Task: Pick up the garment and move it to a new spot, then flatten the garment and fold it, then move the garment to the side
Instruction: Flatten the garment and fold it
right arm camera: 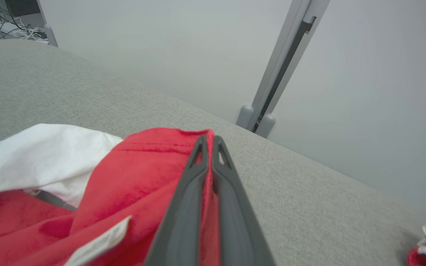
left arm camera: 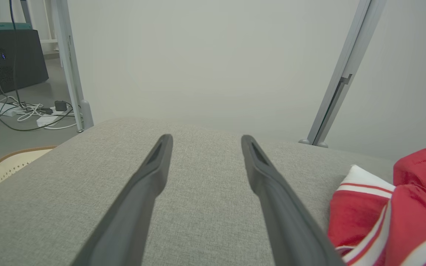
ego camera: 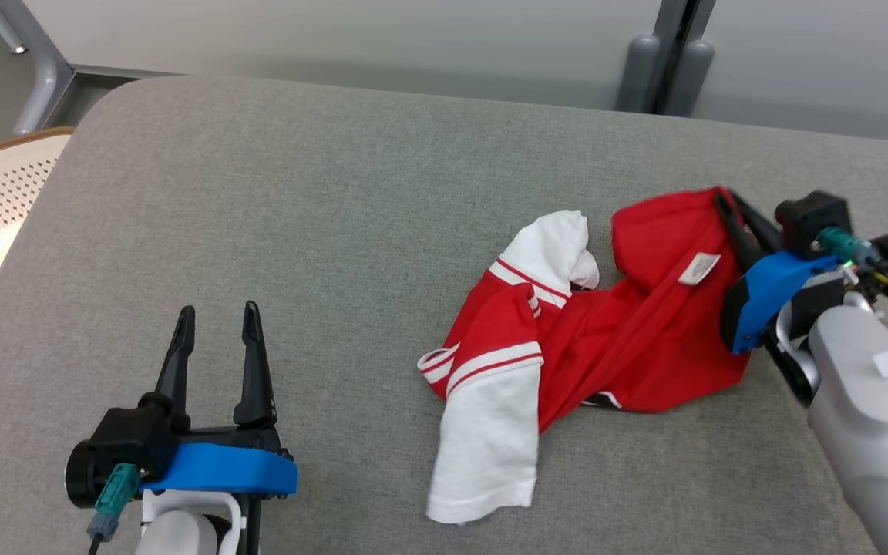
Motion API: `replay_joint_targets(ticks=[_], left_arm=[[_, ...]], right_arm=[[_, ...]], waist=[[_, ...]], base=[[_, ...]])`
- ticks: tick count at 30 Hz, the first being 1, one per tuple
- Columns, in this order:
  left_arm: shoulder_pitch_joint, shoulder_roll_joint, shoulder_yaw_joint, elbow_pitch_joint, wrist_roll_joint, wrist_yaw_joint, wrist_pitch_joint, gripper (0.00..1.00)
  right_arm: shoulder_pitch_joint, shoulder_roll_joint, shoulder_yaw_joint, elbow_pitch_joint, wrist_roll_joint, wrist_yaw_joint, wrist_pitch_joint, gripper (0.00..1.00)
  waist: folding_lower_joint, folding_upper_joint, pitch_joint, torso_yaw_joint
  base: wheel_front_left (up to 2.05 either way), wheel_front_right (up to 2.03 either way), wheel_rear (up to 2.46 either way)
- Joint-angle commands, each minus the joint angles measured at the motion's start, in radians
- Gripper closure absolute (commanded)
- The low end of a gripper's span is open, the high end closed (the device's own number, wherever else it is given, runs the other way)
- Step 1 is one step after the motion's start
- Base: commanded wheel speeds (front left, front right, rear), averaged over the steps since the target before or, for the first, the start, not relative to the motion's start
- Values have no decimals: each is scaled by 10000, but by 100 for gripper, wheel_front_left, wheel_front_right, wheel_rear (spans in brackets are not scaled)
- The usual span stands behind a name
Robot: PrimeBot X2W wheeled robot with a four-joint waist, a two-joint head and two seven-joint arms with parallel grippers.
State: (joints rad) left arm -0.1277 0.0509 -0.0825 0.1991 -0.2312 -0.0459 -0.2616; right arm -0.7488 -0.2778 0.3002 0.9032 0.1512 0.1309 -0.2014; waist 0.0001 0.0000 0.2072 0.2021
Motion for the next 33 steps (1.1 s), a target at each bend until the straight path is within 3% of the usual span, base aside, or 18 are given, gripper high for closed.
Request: replay_joint_targets(ticks=[1,5,11,19,25,33], left_arm=[[-95,-7,-31,18,-56,23,-49,0],[105,-7,-11,43,-59,78,-49,0],[435,-5,124,84,-21,85,-49,0],[947,-5,192,169,75,39,-49,0],[1207,-5,222,128,152,-17,-49,0],[1288,-5,206,170,206,-71,-49,0]], right_arm=[[-161,-27,-77,74,13,-1,-117,100],[-289,-12,-337,173,0,-1,-404,100],[885,262,-479,-430,167,-1,-602,100],[3922,412,-847,-2649,870,-1,-643,100],[6336,457,-1934,-4329,1079,-1,-389,100],[8590,1035,-3404,-5903,976,-1,345,100]], waist=[[-1,0,-29,-25],[-1,0,-243,-212],[-1,0,-792,-729],[-1,0,-1597,-1474],[-1,0,-1872,-1803],[-1,0,-1991,-1853]], base=[[0,0,0],[0,0,0],[0,0,0],[0,0,0],[0,0,0],[0,0,0]])
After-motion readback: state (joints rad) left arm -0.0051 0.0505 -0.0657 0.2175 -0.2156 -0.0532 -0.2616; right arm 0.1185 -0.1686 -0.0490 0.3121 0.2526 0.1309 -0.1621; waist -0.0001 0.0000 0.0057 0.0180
